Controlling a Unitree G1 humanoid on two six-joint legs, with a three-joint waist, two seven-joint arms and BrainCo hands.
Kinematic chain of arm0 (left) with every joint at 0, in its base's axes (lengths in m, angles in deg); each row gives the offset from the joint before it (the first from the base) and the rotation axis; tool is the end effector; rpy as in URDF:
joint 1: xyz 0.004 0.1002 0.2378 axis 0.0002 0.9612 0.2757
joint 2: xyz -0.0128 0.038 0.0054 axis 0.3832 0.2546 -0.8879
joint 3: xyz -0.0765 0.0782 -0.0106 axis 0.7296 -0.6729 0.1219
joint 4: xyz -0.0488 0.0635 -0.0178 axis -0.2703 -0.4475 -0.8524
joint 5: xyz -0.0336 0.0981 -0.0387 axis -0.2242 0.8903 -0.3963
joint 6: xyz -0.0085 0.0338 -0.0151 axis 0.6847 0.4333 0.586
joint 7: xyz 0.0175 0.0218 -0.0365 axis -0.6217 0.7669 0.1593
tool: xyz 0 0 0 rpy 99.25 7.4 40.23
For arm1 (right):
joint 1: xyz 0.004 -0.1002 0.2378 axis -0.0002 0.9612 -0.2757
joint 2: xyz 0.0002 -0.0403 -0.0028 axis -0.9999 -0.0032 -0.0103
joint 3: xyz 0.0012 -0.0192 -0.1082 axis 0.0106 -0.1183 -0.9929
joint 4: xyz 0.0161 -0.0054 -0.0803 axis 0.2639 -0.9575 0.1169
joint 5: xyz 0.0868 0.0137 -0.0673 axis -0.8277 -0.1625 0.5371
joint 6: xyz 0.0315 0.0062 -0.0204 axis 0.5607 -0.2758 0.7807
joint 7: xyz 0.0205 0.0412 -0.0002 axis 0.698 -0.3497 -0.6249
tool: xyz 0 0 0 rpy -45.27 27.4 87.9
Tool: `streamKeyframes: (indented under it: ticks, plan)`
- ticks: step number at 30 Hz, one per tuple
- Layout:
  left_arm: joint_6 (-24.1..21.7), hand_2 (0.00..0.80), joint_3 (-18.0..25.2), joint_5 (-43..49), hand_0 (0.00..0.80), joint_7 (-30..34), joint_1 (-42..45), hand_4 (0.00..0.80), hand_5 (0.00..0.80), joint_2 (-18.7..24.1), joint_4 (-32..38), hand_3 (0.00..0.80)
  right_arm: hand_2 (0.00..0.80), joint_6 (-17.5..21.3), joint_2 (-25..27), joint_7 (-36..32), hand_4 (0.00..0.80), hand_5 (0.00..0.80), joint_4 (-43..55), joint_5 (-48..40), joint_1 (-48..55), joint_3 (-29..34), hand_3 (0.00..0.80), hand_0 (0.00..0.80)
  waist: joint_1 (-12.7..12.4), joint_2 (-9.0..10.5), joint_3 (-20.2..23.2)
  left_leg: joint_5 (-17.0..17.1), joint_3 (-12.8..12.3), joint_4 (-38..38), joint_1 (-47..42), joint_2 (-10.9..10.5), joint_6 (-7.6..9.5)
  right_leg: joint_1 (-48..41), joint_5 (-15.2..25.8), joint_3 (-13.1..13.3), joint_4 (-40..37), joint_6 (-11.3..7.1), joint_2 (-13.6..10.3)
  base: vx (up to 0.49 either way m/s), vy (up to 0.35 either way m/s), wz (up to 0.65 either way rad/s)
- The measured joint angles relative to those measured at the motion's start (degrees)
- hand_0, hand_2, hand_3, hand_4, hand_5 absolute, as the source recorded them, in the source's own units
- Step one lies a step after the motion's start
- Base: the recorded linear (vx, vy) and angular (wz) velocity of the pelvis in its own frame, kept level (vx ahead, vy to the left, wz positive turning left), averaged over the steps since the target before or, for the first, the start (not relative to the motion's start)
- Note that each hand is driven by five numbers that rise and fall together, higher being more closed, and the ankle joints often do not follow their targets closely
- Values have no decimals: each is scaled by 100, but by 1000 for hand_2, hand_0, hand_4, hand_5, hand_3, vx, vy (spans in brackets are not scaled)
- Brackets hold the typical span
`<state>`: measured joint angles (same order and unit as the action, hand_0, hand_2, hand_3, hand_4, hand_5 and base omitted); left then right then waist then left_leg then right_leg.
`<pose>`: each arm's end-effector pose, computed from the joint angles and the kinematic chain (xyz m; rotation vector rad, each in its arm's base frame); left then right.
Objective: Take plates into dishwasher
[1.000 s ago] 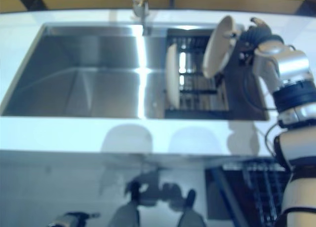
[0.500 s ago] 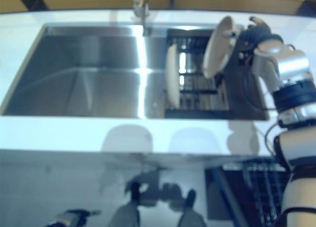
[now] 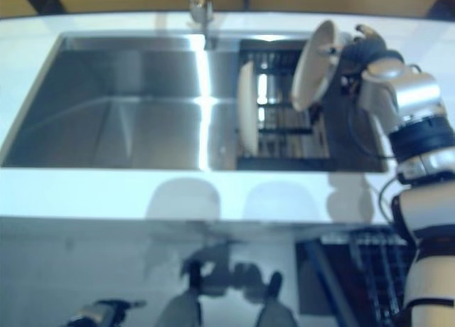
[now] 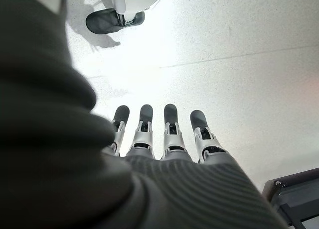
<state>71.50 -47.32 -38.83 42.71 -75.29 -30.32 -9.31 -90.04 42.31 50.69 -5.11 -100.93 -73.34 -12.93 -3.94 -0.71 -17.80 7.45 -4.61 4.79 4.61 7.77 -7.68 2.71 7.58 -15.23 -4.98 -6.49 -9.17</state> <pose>0.1297 0.2724 -0.0997 0.3870 1.3618 0.2112 0.3534 -0.2372 0.3086 -0.2961 -0.0042 -0.2803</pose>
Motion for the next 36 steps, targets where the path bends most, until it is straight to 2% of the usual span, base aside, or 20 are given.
streamKeyframes:
  ticks: [34,35,36]
  plan:
    - [121,0,-6,-67,0,110,-287,0,0,17,29,0,0,-181,-113,57,0,0,-8,3,0,1,0,0,7,-7,-371,24,9,0,116,-3,0,101,4,-15,5,3,0,-1,2,0]
    - [121,0,-6,-70,0,112,-290,0,0,18,30,0,624,-182,-113,61,624,624,-13,5,0,1,624,624,7,-7,-373,24,8,0,124,-2,-1,109,4,-15,5,3,0,-30,33,-1]
    - [122,0,-6,-79,0,113,-302,0,0,19,30,0,800,-188,-113,75,800,800,-19,28,0,1,800,800,6,-8,-373,24,6,0,145,-2,0,131,4,-14,5,3,0,-31,38,0]
